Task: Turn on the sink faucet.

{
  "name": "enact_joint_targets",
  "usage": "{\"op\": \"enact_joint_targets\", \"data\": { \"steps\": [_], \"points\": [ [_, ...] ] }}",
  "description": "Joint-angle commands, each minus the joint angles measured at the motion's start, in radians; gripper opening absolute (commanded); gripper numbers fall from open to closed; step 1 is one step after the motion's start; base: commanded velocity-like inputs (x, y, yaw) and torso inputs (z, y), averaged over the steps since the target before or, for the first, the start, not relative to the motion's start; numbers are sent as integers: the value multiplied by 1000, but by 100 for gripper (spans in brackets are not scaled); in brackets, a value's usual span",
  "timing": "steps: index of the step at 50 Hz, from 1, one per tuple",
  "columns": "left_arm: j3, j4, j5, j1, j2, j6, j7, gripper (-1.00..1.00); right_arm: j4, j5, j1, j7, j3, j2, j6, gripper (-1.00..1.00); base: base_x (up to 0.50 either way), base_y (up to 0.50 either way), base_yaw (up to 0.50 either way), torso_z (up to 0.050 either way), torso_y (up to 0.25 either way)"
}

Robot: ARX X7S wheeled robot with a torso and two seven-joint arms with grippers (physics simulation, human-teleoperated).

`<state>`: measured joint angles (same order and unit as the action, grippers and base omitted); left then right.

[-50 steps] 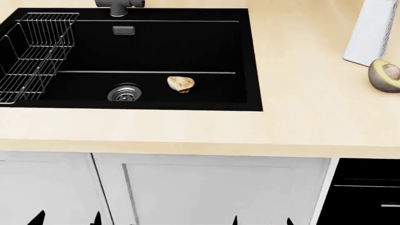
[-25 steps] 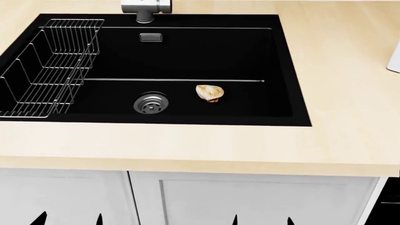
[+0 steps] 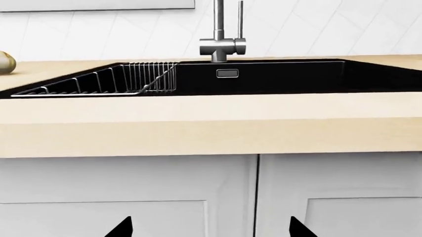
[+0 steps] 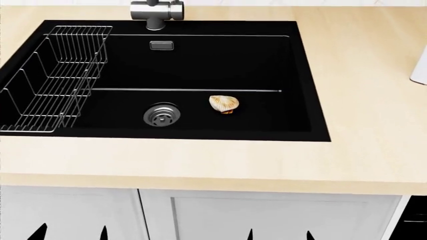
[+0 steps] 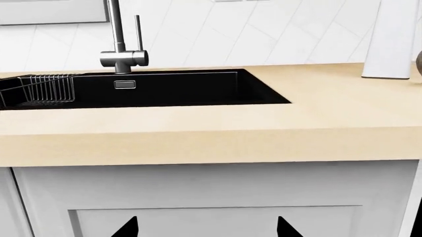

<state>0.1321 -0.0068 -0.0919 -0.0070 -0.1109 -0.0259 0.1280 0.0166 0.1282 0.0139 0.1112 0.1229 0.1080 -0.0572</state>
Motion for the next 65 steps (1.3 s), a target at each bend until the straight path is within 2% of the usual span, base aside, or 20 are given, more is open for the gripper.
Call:
{"op": "enact_joint_targets", "data": {
  "steps": [1, 27, 35, 44, 46, 49, 50, 51, 52, 56, 61, 64, 65],
  "points": [
    [9, 6, -6, 12, -18, -34, 8, 100, -1, 5, -2, 15, 15, 11, 1, 100, 0, 0, 0, 50, 0],
    [48, -9, 8, -9, -29, -18, 38, 100, -6, 17, -7, 36, 42, 31, 1, 100, 0, 0, 0, 50, 0],
    [50, -8, -7, -13, -34, 19, 45, 100, -6, 22, -8, 42, 48, 36, 1, 100, 0, 0, 0, 0, 0],
    [49, 9, -24, 6, -43, -16, 45, 100, 30, 42, -1, 51, 49, 42, 18, 100, 0, 0, 0, 0, 0],
    [43, 98, -58, 24, -54, 9, 33, 100, 109, 61, 9, 55, 46, 52, 62, 100, 0, 0, 0, 0, 0],
    [29, 249, -84, 24, -97, 164, 43, 100, 218, 69, -18, 64, 57, 69, 162, 100, 0, 0, 0, 0, 0],
    [71, 312, -89, -7, -118, 237, 8, 100, 305, 71, -34, 74, 53, 80, 198, 100, 0, 0, 0, 0, 0],
    [68, 331, -101, -12, -119, 266, 10, 100, 328, 70, -39, 82, 52, 84, 221, 100, 0, 0, 0, 0, 0],
    [66, 392, -108, -25, -123, 340, 29, 100, 391, 87, -54, 88, 59, 98, 319, 100, 0, 0, 0, 0, 0],
    [27, 572, -171, -7, -167, 500, 44, 100, 570, 106, -61, 134, 26, 125, 422, 100, 0, 0, 0, 0, 0],
    [16, 663, -219, -85, -179, 640, 61, 100, 666, 143, -141, 157, -8, 158, 578, 100, 0, 0, 0, 0, 0],
    [-46, 713, -261, -113, -218, 686, 50, 100, 681, 163, -221, 156, -17, 182, 667, 100, 0, 0, 0, 0, 0],
    [-36, 703, -268, -165, -213, 720, 52, 100, 681, 167, -254, 149, -12, 193, 694, 100, 0, 0, 0, 0, 0]
  ]
}}
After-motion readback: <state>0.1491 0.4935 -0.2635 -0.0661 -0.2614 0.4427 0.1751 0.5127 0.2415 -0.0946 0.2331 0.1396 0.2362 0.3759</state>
